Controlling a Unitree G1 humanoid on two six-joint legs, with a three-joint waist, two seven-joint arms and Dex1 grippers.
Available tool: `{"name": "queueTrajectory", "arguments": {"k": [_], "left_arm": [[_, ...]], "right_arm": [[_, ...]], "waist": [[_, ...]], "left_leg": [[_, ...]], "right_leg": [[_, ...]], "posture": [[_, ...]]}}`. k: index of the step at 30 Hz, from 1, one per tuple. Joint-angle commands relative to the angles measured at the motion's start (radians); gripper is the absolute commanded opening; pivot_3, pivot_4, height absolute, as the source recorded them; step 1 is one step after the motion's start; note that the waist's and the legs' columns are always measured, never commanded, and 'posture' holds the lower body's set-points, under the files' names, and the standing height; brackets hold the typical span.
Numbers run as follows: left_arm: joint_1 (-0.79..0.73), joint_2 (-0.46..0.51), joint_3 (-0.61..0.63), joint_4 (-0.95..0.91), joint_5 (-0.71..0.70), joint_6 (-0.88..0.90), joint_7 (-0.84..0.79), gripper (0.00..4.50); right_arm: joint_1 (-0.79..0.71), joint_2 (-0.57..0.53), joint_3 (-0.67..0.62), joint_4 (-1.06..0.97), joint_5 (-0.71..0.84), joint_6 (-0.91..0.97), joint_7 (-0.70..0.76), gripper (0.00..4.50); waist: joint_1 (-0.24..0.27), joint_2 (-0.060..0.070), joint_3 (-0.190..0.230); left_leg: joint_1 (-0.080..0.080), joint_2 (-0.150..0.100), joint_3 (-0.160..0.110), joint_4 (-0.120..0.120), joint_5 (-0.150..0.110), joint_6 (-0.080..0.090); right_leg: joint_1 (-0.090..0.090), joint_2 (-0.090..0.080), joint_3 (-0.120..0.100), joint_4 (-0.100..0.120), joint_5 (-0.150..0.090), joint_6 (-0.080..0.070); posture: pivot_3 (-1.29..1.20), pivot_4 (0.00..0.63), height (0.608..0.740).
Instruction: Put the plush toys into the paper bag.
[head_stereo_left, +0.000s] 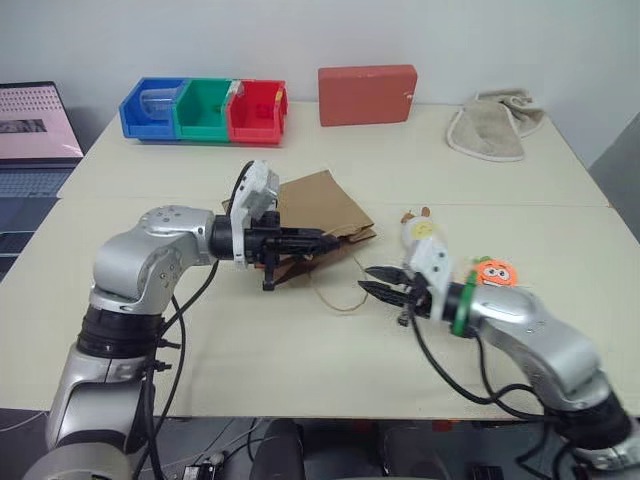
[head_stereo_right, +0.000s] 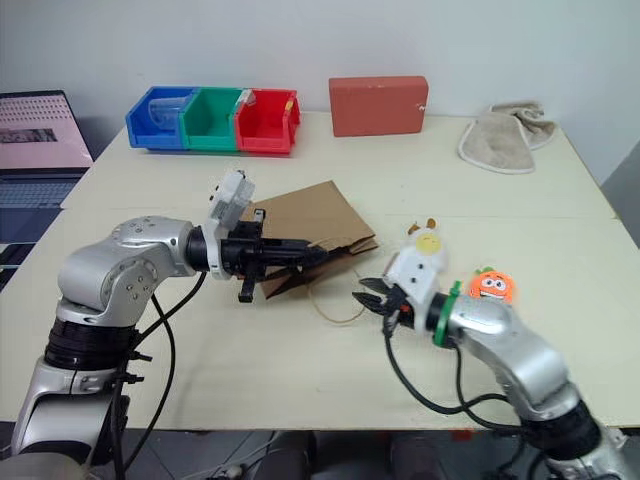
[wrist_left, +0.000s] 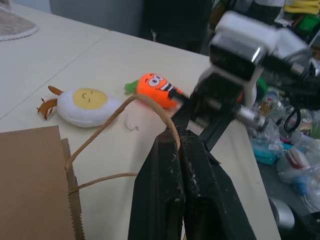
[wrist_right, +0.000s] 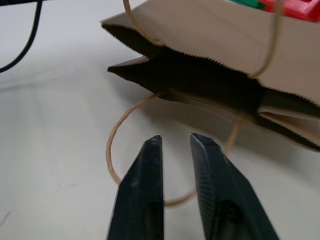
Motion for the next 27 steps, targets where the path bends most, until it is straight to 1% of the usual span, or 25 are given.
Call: {"name": "queueTrajectory", "arguments": {"k": [1,4,9,12,15,18,21,27], "left_arm": [[-0.012,-0.003,0.018,-0.043,-0.020,0.011,0.022,0.00],[-0.020,-0.009,0.008,-0.039,-0.006,0.003,0.033,0.00],[-0.031,-0.035,0.023,-0.035,-0.022,0.020,0.069,0.00],[-0.042,-0.059,0.046,-0.033,-0.054,0.046,0.097,0.00],[-0.055,-0.058,0.083,-0.031,-0.092,0.082,0.123,0.00],[-0.065,-0.046,0.111,-0.029,-0.119,0.106,0.138,0.00],[-0.076,-0.028,0.126,-0.024,-0.115,0.102,0.140,0.00],[-0.226,0.015,0.186,0.086,-0.067,0.000,0.163,0.00]], "right_arm": [[-0.091,0.097,0.034,0.157,-0.111,-0.140,-0.038,0.03],[-0.141,0.175,0.034,0.261,-0.137,-0.184,-0.031,0.03],[-0.160,0.238,0.050,0.366,-0.194,-0.230,-0.024,0.03],[-0.183,0.313,0.050,0.479,-0.247,-0.288,-0.081,0.03],[-0.205,0.389,0.051,0.608,-0.309,-0.354,-0.153,0.03],[-0.205,0.439,0.034,0.669,-0.333,-0.380,-0.198,0.03],[-0.198,0.469,0.022,0.694,-0.344,-0.381,-0.220,0.03],[-0.201,0.492,0.001,0.726,-0.360,-0.366,-0.243,0.03]], "waist": [[0.000,0.000,0.000],[0.000,0.000,0.000],[0.003,0.000,0.000],[0.000,0.000,0.000],[-0.003,0.000,0.000],[-0.007,0.000,0.000],[-0.010,0.000,0.000],[-0.009,0.000,0.000]], "left_leg": [[0.000,0.000,0.000,0.000,0.000,0.000],[0.000,0.000,-0.001,-0.001,0.000,0.000],[0.000,0.000,-0.002,-0.001,0.000,0.000],[0.000,0.000,-0.002,-0.001,0.000,0.000],[0.001,0.000,-0.002,-0.001,0.000,0.000],[0.000,0.000,-0.002,-0.001,0.000,-0.001],[0.000,0.000,-0.002,-0.001,0.000,-0.001],[0.000,0.000,-0.002,-0.001,0.001,-0.003]], "right_leg": [[0.000,0.000,-0.001,0.000,0.000,0.000],[-0.001,0.000,-0.001,0.002,0.000,0.000],[-0.001,0.000,-0.002,0.004,0.000,0.000],[-0.002,0.000,-0.002,0.005,0.000,0.000],[-0.003,0.000,-0.002,0.007,0.000,0.000],[-0.005,0.000,-0.001,0.011,0.000,-0.001],[-0.005,0.000,-0.002,0.012,-0.001,-0.001],[-0.006,0.000,-0.002,0.012,-0.001,-0.001]], "posture": [[0.00,0.150,0.740],[0.00,0.150,0.740],[0.00,0.150,0.740],[0.00,0.150,0.740],[0.00,0.150,0.740],[0.00,0.150,0.740],[0.00,0.150,0.740],[0.00,0.150,0.740]]}}
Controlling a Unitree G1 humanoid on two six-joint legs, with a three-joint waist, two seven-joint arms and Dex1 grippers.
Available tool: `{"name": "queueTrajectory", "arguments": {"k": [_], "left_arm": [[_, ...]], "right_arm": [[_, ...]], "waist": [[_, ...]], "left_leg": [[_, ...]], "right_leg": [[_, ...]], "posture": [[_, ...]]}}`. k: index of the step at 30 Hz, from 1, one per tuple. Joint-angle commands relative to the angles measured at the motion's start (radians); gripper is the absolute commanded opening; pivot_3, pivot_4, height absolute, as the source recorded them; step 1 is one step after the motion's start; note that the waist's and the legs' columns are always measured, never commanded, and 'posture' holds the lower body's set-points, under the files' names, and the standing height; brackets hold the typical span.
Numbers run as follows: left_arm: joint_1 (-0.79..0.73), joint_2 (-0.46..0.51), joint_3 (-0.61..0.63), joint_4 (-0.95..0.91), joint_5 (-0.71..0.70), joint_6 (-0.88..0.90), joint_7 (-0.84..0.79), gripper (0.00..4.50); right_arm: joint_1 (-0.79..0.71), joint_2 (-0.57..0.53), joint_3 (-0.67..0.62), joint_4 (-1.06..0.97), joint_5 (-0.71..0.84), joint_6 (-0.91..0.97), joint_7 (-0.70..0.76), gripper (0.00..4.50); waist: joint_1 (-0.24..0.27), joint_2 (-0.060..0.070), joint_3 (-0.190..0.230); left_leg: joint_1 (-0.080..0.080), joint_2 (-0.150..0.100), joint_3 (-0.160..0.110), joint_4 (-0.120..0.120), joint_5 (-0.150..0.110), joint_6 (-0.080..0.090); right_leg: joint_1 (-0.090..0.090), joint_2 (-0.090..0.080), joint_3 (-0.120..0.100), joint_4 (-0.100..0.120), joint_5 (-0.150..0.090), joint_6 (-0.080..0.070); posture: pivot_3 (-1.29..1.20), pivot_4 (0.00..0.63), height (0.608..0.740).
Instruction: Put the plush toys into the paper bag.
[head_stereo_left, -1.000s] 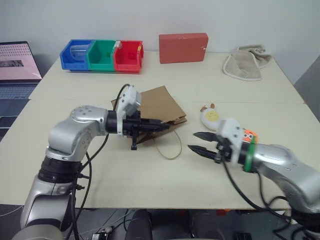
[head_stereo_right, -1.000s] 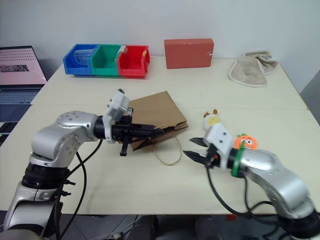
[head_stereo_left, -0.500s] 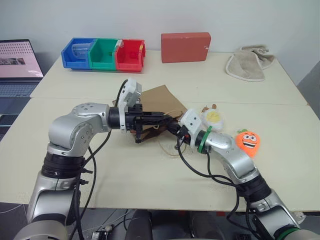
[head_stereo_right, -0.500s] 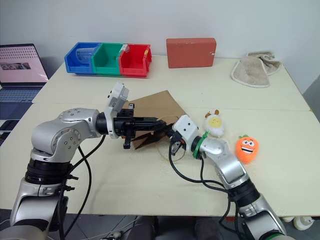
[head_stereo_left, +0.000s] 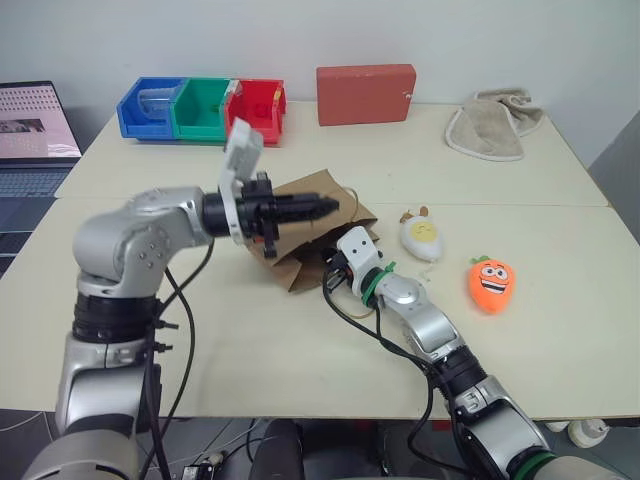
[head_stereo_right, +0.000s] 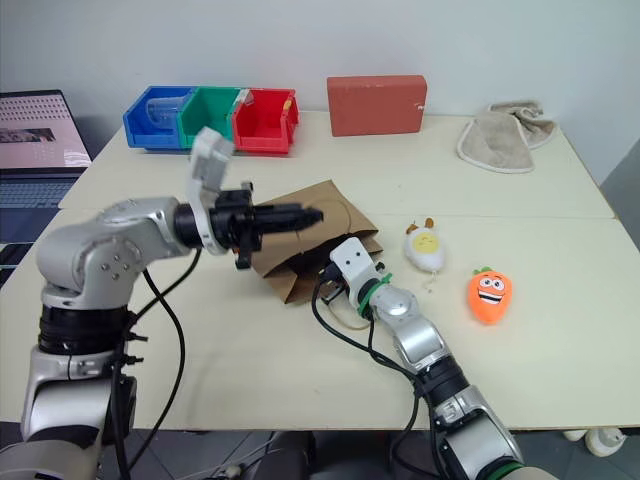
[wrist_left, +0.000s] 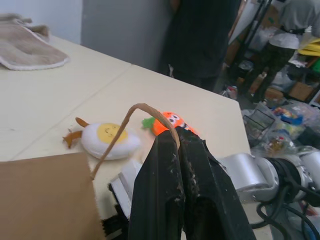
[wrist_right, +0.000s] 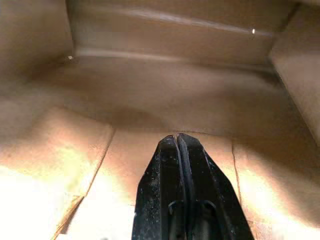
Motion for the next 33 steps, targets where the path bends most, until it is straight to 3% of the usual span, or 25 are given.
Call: {"name": "queueTrajectory", "arguments": {"k": [1,9,16,24,27,30,33], "left_arm": [[-0.094,0.015,0.062,0.034,0.022,-0.086,0.018,0.00],[-0.175,-0.024,0.056,0.133,0.093,-0.212,0.047,0.00],[-0.097,-0.043,0.012,0.074,0.087,-0.203,0.006,0.00],[-0.018,-0.030,-0.037,0.010,0.096,-0.211,-0.057,0.00],[0.005,-0.027,-0.070,-0.007,0.124,-0.240,-0.089,0.00],[0.018,-0.040,-0.087,-0.010,0.126,-0.246,-0.102,0.00],[0.024,-0.049,-0.092,-0.017,0.119,-0.239,-0.110,0.00]], "right_arm": [[-0.012,0.011,-0.023,-0.001,-0.011,-0.009,-0.005,0.03],[-0.027,0.022,-0.030,0.024,-0.023,-0.010,0.013,0.03],[-0.056,0.027,-0.053,-0.019,0.014,-0.005,0.057,0.03],[-0.038,-0.058,-0.055,-0.313,0.079,0.155,0.190,0.03],[-0.013,-0.133,-0.076,-0.516,0.149,0.285,0.254,0.03],[0.034,-0.280,-0.129,-0.693,0.223,0.297,0.370,0.62],[0.066,-0.398,-0.181,-0.764,0.261,0.329,0.415,1.66]], "waist": [[0.000,0.000,0.000],[-0.005,0.000,0.000],[-0.011,0.000,0.000],[-0.015,0.000,0.000],[-0.014,0.000,0.000],[-0.010,0.000,0.000],[-0.004,0.000,0.000]], "left_leg": [[0.000,0.000,0.000,0.000,0.000,0.000],[0.000,0.000,0.000,0.000,0.000,0.000],[0.000,0.000,0.000,-0.001,0.000,0.000],[-0.001,0.000,0.000,-0.001,0.000,0.000],[-0.001,0.000,0.000,-0.001,0.000,0.000],[-0.001,0.000,0.000,-0.001,0.000,0.000],[-0.001,-0.001,0.000,-0.001,0.000,0.000]], "right_leg": [[0.000,0.000,0.000,0.000,0.000,0.000],[0.000,0.000,0.000,0.000,0.000,0.000],[0.000,0.000,0.000,0.000,0.000,0.000],[-0.001,0.000,0.000,0.000,0.000,0.000],[-0.001,0.000,0.000,0.000,0.000,0.000],[-0.001,0.000,0.000,0.000,0.000,0.000],[0.000,0.000,0.000,-0.002,0.000,0.000]], "posture": [[0.00,0.150,0.740],[0.00,0.150,0.740],[0.00,0.150,0.740],[0.00,0.150,0.740],[0.00,0.150,0.740],[0.00,0.150,0.740],[0.00,0.150,0.740]]}}
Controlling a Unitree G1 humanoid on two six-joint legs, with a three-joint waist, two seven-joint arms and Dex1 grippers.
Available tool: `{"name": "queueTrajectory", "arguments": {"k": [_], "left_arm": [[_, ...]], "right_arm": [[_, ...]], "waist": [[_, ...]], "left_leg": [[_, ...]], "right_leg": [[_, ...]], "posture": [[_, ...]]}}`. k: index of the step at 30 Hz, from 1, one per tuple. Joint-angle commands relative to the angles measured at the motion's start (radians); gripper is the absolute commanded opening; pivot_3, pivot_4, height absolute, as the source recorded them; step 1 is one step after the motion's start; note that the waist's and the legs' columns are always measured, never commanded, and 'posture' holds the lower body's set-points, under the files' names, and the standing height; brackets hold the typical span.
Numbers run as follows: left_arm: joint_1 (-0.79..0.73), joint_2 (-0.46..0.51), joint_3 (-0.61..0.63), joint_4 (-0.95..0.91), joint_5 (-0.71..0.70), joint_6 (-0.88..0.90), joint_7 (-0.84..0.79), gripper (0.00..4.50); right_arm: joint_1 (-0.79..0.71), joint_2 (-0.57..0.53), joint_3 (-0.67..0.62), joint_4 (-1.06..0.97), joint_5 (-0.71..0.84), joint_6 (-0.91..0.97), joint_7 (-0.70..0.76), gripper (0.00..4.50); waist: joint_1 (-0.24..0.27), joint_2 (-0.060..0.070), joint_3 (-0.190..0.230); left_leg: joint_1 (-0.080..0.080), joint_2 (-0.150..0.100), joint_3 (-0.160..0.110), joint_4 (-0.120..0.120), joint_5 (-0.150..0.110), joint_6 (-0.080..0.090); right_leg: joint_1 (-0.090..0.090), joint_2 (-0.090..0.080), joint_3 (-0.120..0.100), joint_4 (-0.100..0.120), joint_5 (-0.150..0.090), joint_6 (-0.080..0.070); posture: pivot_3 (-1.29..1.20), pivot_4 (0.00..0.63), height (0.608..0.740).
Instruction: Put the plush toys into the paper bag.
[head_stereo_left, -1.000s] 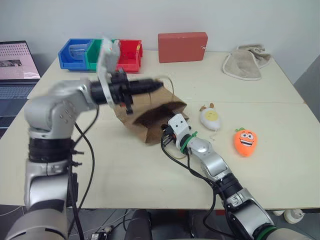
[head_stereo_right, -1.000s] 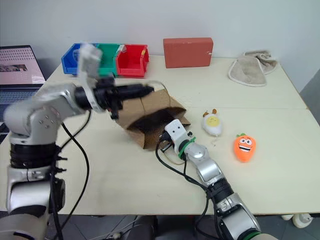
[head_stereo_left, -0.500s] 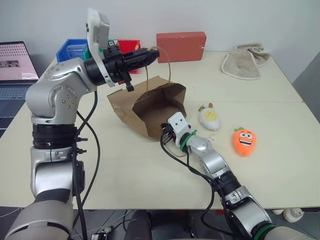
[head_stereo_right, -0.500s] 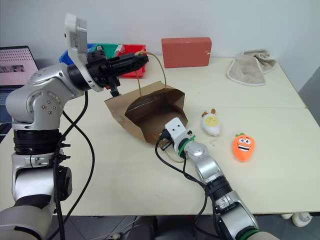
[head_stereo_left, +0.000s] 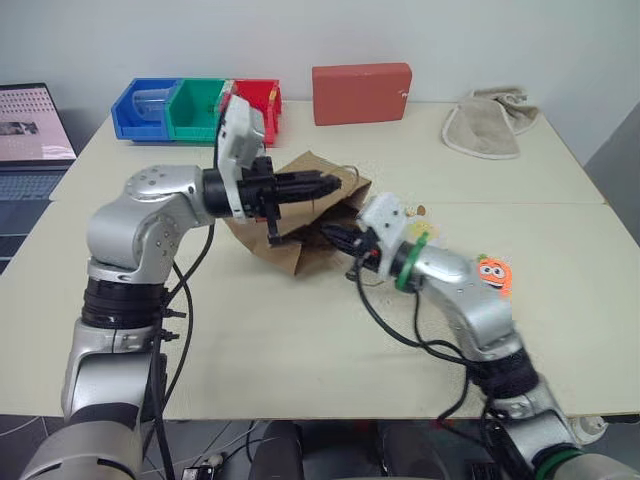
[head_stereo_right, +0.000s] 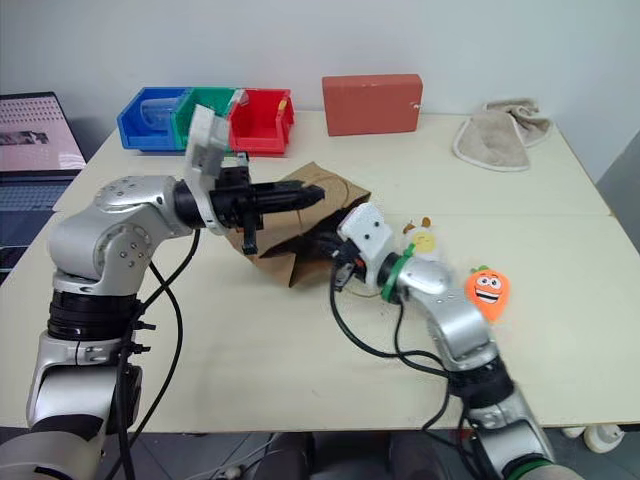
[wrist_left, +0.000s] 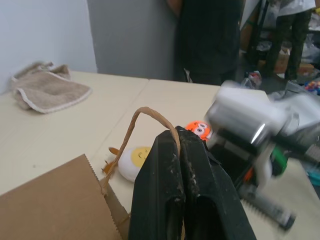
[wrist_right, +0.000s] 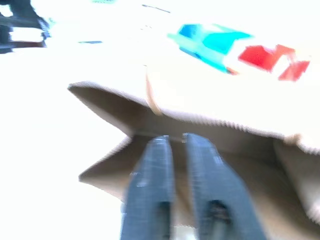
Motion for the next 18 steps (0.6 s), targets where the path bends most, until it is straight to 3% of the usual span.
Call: {"name": "queueTrajectory", "arguments": {"k": [1,6,15,18], "left_arm": [[-0.004,-0.004,0.004,-0.043,-0.008,-0.015,-0.015,0.00],[0.020,-0.001,-0.013,-0.063,-0.003,-0.011,-0.033,0.00],[0.033,0.009,-0.011,-0.068,0.016,-0.021,-0.036,0.00],[0.038,0.011,-0.003,-0.076,0.007,-0.008,-0.028,0.00]], "right_arm": [[0.016,-0.090,-0.076,-0.086,0.045,0.029,0.049,2.00],[0.046,-0.299,-0.028,0.019,-0.152,-0.096,0.048,3.80],[0.014,-0.314,0.097,0.289,-0.418,-0.295,-0.051,3.80],[-0.008,-0.304,0.103,0.363,-0.483,-0.342,-0.095,2.92]], "waist": [[0.000,0.000,0.000],[-0.002,0.000,0.000],[-0.009,-0.001,0.001],[-0.010,-0.001,0.001]], "left_leg": [[0.000,0.000,0.000,0.000,0.000,0.000],[0.001,0.000,0.001,0.000,0.000,0.000],[0.000,0.000,0.003,0.000,0.000,0.000],[0.000,0.000,0.003,0.000,0.000,0.000]], "right_leg": [[0.000,0.000,0.000,0.000,0.000,0.000],[0.000,0.000,0.001,0.000,0.000,0.000],[-0.001,0.000,0.003,-0.001,0.000,0.000],[-0.001,0.000,0.003,-0.001,0.000,0.000]], "posture": [[0.00,0.150,0.740],[0.00,0.150,0.740],[0.00,0.150,0.740],[0.00,0.150,0.740]]}}
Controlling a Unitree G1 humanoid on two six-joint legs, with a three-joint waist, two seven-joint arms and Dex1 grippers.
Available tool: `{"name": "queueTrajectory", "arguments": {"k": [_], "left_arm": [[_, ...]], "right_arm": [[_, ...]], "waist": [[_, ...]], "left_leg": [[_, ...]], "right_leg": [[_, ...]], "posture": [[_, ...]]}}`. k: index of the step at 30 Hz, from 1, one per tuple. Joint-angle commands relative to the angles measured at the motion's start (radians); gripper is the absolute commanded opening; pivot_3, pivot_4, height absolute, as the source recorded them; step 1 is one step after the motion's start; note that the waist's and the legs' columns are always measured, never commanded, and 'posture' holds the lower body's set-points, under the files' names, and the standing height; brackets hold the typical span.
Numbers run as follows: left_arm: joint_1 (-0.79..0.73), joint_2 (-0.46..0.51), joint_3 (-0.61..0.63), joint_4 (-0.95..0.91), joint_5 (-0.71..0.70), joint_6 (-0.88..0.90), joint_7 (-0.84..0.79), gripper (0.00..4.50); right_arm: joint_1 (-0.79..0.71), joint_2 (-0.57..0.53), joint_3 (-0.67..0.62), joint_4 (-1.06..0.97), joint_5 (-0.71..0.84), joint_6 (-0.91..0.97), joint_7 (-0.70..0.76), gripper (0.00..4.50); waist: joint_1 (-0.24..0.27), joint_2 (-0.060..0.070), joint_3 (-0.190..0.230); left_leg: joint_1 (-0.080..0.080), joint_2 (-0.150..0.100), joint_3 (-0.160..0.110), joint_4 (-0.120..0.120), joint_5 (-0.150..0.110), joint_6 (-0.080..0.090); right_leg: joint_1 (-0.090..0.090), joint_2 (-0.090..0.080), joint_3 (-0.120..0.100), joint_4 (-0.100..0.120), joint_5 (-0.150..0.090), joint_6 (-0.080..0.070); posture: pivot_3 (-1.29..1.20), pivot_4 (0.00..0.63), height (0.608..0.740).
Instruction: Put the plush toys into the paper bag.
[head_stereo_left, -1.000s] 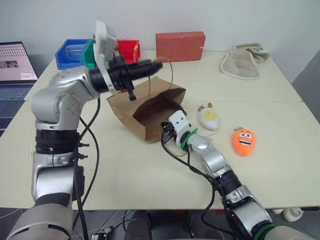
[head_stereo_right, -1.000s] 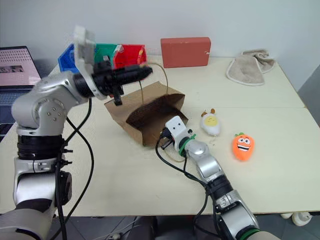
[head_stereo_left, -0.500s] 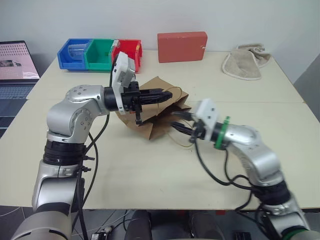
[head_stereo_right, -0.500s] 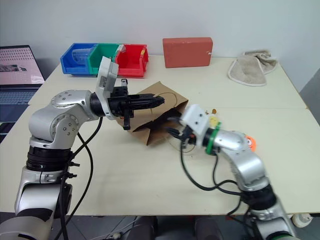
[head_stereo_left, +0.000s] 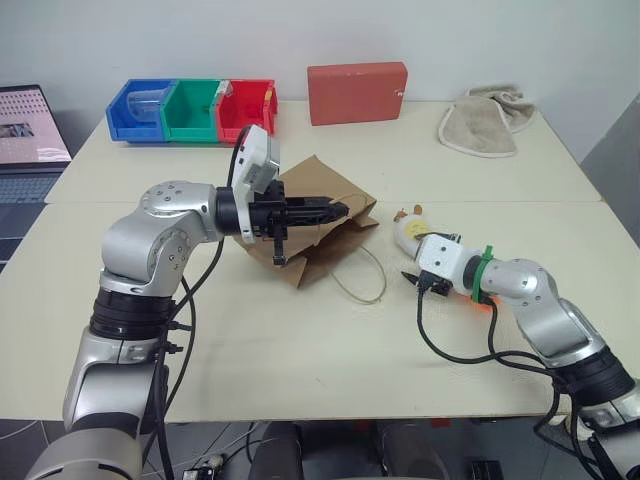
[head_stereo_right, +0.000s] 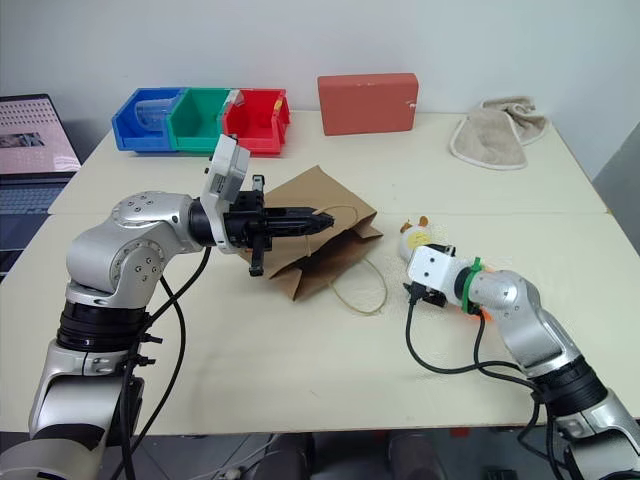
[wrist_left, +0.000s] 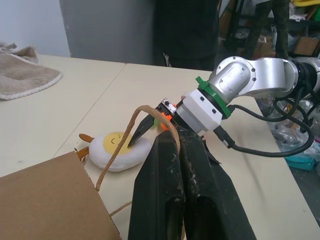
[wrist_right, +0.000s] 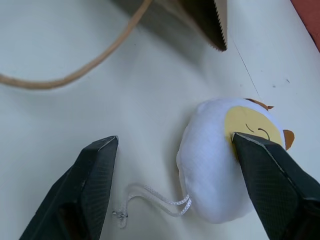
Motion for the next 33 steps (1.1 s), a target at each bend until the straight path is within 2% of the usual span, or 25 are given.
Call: {"name": "queueTrajectory", "arguments": {"k": [1,6,7,8,11,13,16,20,23,26,30,33], "left_arm": [[-0.003,0.011,0.029,-0.045,-0.014,-0.001,0.009,0.00],[0.004,0.013,0.035,-0.058,-0.017,0.005,0.011,0.00],[0.004,0.013,0.036,-0.059,-0.017,0.006,0.011,0.00],[0.005,0.014,0.037,-0.060,-0.018,0.007,0.011,0.00],[0.004,0.010,0.045,-0.054,-0.021,0.008,0.019,0.00],[0.005,0.010,0.049,-0.054,-0.027,0.011,0.021,0.00],[0.012,0.017,0.047,-0.067,-0.040,0.021,0.018,0.00],[0.008,0.017,0.051,-0.068,-0.056,0.028,0.022,0.00],[0.003,0.019,0.056,-0.068,-0.071,0.040,0.019,0.00],[-0.008,0.025,0.069,-0.068,-0.095,0.061,0.015,0.00],[-0.019,0.036,0.088,-0.075,-0.129,0.089,0.008,0.00],[-0.022,0.039,0.090,-0.072,-0.134,0.093,0.011,0.00]], "right_arm": [[-0.035,0.000,-0.012,0.051,-0.068,-0.067,-0.048,2.58],[-0.032,-0.002,-0.030,0.085,-0.079,-0.117,-0.045,0.81],[-0.032,-0.001,-0.033,0.089,-0.080,-0.124,-0.045,0.34],[-0.032,0.001,-0.035,0.092,-0.081,-0.130,-0.044,0.10],[-0.053,-0.008,-0.052,0.096,-0.069,-0.161,-0.027,0.04],[-0.067,-0.013,-0.089,0.046,0.003,-0.131,0.043,0.04],[-0.064,-0.110,-0.127,-0.143,0.182,-0.045,0.294,0.04],[-0.064,-0.154,-0.167,-0.325,0.386,0.143,0.430,0.04],[-0.086,-0.126,-0.158,-0.397,0.450,0.243,0.424,0.04],[-0.126,-0.016,-0.097,-0.367,0.409,0.271,0.330,0.04],[-0.194,0.122,0.023,-0.204,0.261,0.184,0.209,0.04],[-0.241,0.225,0.053,-0.088,0.231,0.158,0.163,0.04]], "waist": [[0.000,0.000,0.000],[0.000,0.000,0.000],[0.000,0.000,0.000],[0.000,0.000,0.000],[0.000,0.000,0.000],[0.000,0.000,0.000],[0.001,0.001,0.001],[0.002,0.001,0.001],[0.000,0.000,0.001],[-0.002,0.000,0.001],[-0.002,-0.001,0.002],[-0.002,-0.001,0.002]], "left_leg": [[0.000,0.000,0.000,0.000,0.000,0.000],[0.000,0.000,-0.001,0.000,0.000,0.000],[0.000,0.000,-0.001,0.000,0.000,0.000],[0.000,0.000,-0.001,0.000,0.000,0.000],[0.000,0.000,-0.001,0.000,0.000,0.000],[0.000,0.000,0.000,0.000,0.000,0.000],[0.000,0.000,-0.001,0.000,0.000,0.000],[0.000,0.000,-0.002,0.000,0.000,0.000],[0.000,0.000,-0.002,0.000,0.000,0.000],[0.001,0.000,-0.002,0.001,0.000,0.000],[0.001,0.000,-0.002,0.001,0.000,0.000],[0.001,0.000,-0.002,0.001,0.000,0.000]], "right_leg": [[0.000,0.000,0.000,0.000,0.000,0.000],[0.000,0.000,0.000,0.000,0.000,0.000],[0.000,0.000,0.000,0.000,0.000,0.000],[0.000,0.000,0.000,0.000,0.000,0.000],[0.000,0.000,0.000,0.000,0.000,0.000],[0.000,0.000,0.000,0.000,0.000,0.000],[0.000,0.000,0.000,0.000,0.000,0.000],[0.001,0.000,-0.002,0.000,0.000,0.000],[0.001,0.000,-0.002,0.000,0.000,0.000],[0.001,0.000,-0.002,0.001,0.000,0.000],[0.001,0.000,-0.002,0.001,0.000,0.000],[0.001,0.000,-0.001,0.001,0.000,0.000]], "posture": [[0.00,0.150,0.740],[0.00,0.150,0.740],[0.00,0.150,0.740],[0.00,0.150,0.740],[0.00,0.150,0.740],[0.00,0.150,0.740],[0.00,0.150,0.740],[0.00,0.150,0.740],[0.00,0.150,0.740],[0.00,0.150,0.740],[0.00,0.150,0.740],[0.00,0.150,0.740]]}}
